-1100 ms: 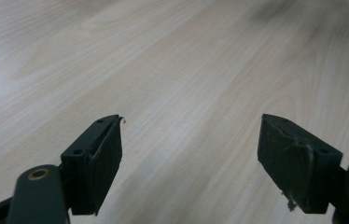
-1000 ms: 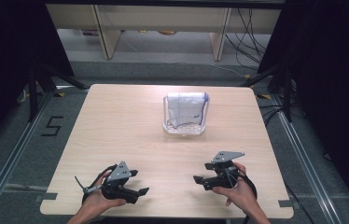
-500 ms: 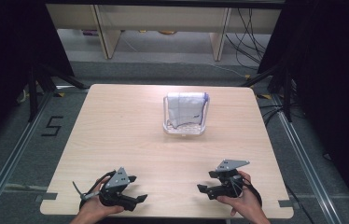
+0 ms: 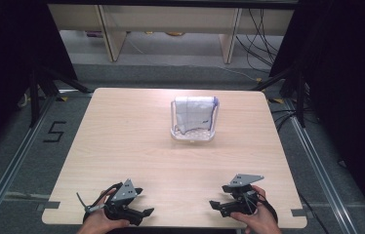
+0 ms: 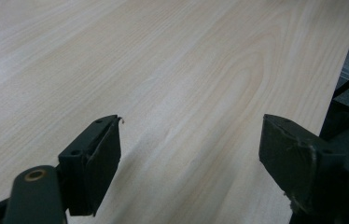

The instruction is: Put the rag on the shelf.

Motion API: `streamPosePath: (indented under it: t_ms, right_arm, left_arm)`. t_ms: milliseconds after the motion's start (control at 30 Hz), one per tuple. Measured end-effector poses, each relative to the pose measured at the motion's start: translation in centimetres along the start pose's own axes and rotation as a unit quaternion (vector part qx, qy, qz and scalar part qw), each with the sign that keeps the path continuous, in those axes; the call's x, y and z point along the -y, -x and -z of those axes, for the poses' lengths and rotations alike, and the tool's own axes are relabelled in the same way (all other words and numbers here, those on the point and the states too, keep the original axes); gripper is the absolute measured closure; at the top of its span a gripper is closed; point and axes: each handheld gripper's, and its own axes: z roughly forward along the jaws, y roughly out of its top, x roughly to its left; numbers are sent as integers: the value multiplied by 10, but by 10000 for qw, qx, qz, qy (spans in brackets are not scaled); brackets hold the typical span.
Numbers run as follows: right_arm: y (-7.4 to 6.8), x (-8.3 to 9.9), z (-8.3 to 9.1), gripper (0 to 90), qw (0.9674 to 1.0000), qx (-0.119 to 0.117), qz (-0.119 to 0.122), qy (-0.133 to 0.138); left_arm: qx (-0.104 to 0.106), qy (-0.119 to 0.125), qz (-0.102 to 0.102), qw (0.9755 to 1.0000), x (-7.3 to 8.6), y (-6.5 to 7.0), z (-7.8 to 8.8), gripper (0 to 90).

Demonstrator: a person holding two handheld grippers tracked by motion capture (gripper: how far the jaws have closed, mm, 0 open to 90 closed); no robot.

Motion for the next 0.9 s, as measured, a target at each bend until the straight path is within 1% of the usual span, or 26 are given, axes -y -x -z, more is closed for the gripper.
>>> streamPosePath:
  t_ms: [33, 67, 133, 167, 200, 233, 267, 300, 333, 467, 500, 533, 567, 600, 700, 733, 767, 800, 833, 867, 900]
  right_arm:
    - [0, 0, 0, 235, 10000, 20, 42, -5]
    - [0, 0, -1, 235, 10000, 18, 26, -7]
    - [0, 0, -2, 235, 10000, 17, 72, 17]
    - [-1, 1, -3, 235, 10000, 24, 1, 79]
    - [-1, 1, -3, 235, 10000, 17, 22, 77]
    - [-1, 1, -3, 234, 10000, 19, 13, 65]
    - [-1, 1, -3, 234, 10000, 18, 30, 25]
    - [-1, 1, -3, 234, 10000, 18, 30, 25]
    - [-1, 1, -3, 233, 10000, 21, 8, -43]
    - [0, 1, -3, 233, 10000, 2, 53, -20]
    - [0, 1, -3, 233, 10000, -47, 53, -32]
    - [0, 0, -2, 233, 10000, -20, 56, -71]
    - [0, 1, -3, 233, 10000, -7, 52, -15]
    - [0, 1, -3, 233, 10000, -7, 52, -15]
    - [0, 1, -3, 232, 10000, 23, 66, -33]
    - [0, 1, -5, 232, 10000, 23, 45, 36]
    - [0, 1, -4, 232, 10000, 25, 80, -45]
    - [-1, 1, -4, 232, 10000, 30, 12, -81]
    - [-1, 1, -4, 232, 10000, 30, 9, -83]
    - [0, 1, -4, 232, 10000, 23, 80, -34]
    - [0, 1, -4, 232, 10000, 23, 80, -34]
  left_arm:
    - [0, 0, 0, 10000, 0, 0, 0, 208]
    - [-11, 12, 51, 10000, 1, -1, -1, 208]
    - [-35, -24, 41, 10000, 1, -1, -1, 208]
    - [-10, 8, 68, 10000, 1, 0, -1, 208]
    - [-9, -61, -16, 10000, 0, -1, 0, 208]
    - [1, -85, -49, 10000, 0, -2, 0, 208]
    - [-13, -84, 27, 10000, 1, -1, -1, 208]
    - [-13, -84, 27, 10000, 1, -1, -1, 208]
    - [-14, -33, 15, 10000, 1, 0, -2, 208]
    - [-11, -37, 21, 10000, 1, 0, -2, 208]
    - [-10, -30, 15, 10000, 1, 0, -2, 208]
    - [-13, -32, 12, 10000, 1, 0, -2, 208]
    - [-10, -68, -26, 10000, 1, -1, -1, 208]
    - [-10, -68, -26, 10000, 1, -1, -1, 208]
    - [2, 2, 60, 10000, 1, 1, -3, 208]
    - [9, 17, 77, 10000, 1, 1, -3, 208]
    - [-24, -77, -17, 10000, 1, -1, -2, 208]
    - [-28, -108, -42, 9999, 1, -1, -2, 208]
    - [-34, -117, -42, 9999, 1, -1, -2, 208]
    - [-9, -129, -28, 9999, 1, -1, -1, 208]
    - [-9, -129, -28, 9999, 1, -1, -1, 208]
